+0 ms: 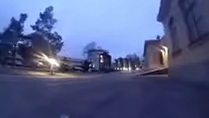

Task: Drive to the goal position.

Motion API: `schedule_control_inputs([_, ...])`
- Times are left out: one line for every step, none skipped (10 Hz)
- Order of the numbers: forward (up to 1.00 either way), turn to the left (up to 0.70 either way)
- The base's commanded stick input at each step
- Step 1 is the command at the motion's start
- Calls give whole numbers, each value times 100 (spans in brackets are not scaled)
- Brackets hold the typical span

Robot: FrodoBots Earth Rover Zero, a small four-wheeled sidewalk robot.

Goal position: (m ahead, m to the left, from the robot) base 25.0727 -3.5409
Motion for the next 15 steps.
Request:
schedule_control_inputs([50, 0])
schedule_control_inputs([50, 0])
schedule_control_inputs([50, -17])
schedule_control_inputs([50, -40])
schedule_control_inputs([50, -50])
schedule_control_inputs([50, -50])
schedule_control_inputs([50, -46])
schedule_control_inputs([50, -21])
schedule_control_inputs([50, 0])
schedule_control_inputs([50, 0])
schedule_control_inputs([50, 0])
schedule_control_inputs([50, 0])
schedule_control_inputs([50, 0])
schedule_control_inputs([50, 0])
schedule_control_inputs([50, 0])
